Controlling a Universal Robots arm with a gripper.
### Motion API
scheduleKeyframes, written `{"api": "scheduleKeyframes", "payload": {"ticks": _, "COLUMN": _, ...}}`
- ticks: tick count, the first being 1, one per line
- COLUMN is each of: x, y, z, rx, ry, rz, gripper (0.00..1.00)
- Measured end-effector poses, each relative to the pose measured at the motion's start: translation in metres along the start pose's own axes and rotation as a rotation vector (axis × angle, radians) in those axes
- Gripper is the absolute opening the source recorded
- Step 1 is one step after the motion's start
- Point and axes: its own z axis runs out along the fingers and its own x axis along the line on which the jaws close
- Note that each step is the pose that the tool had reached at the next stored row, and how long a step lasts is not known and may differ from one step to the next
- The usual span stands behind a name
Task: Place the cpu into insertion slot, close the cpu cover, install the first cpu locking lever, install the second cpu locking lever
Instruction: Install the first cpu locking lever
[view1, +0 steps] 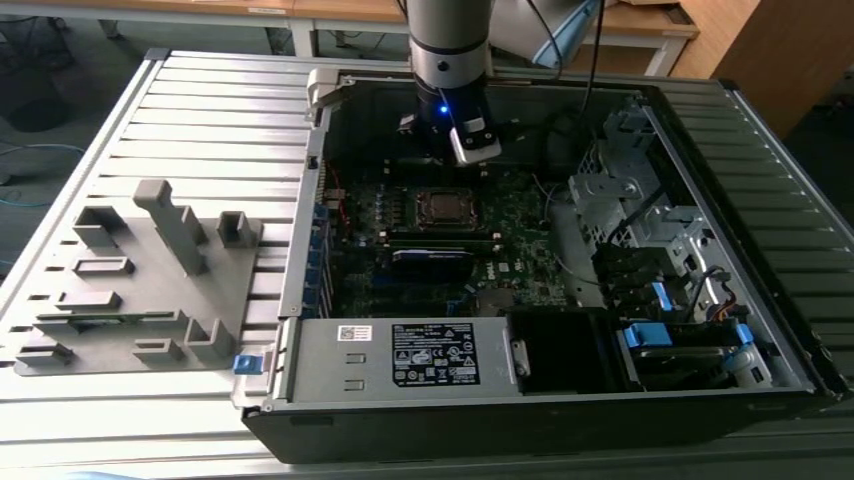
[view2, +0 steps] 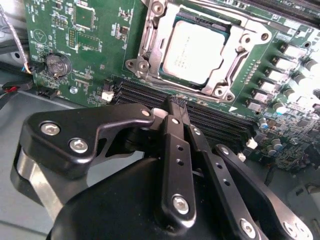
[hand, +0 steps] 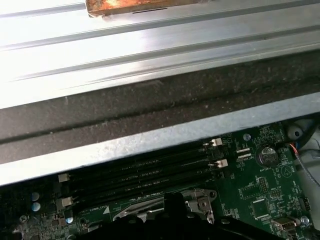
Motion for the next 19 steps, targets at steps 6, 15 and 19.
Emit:
{"api": "scheduleKeyframes", "payload": {"ticks": 6, "x": 0.0001, "y": -0.0002, "z": 0.0013, "rx": 0.0201, "ry": 0.0423, "rz": -0.016, "gripper": 0.11}}
{"api": "scheduleKeyframes", "payload": {"ticks": 15, "x": 0.0004, "y": -0.0006, "z": 0.0027, "rx": 0.0497, "ry": 0.0727, "rz": -0.05, "gripper": 0.11}}
{"api": "scheduleKeyframes", "payload": {"ticks": 19, "x": 0.0003, "y": -0.0005, "z": 0.0028, "rx": 0.0477, "ry": 0.0776, "rz": -0.083, "gripper": 0.11}}
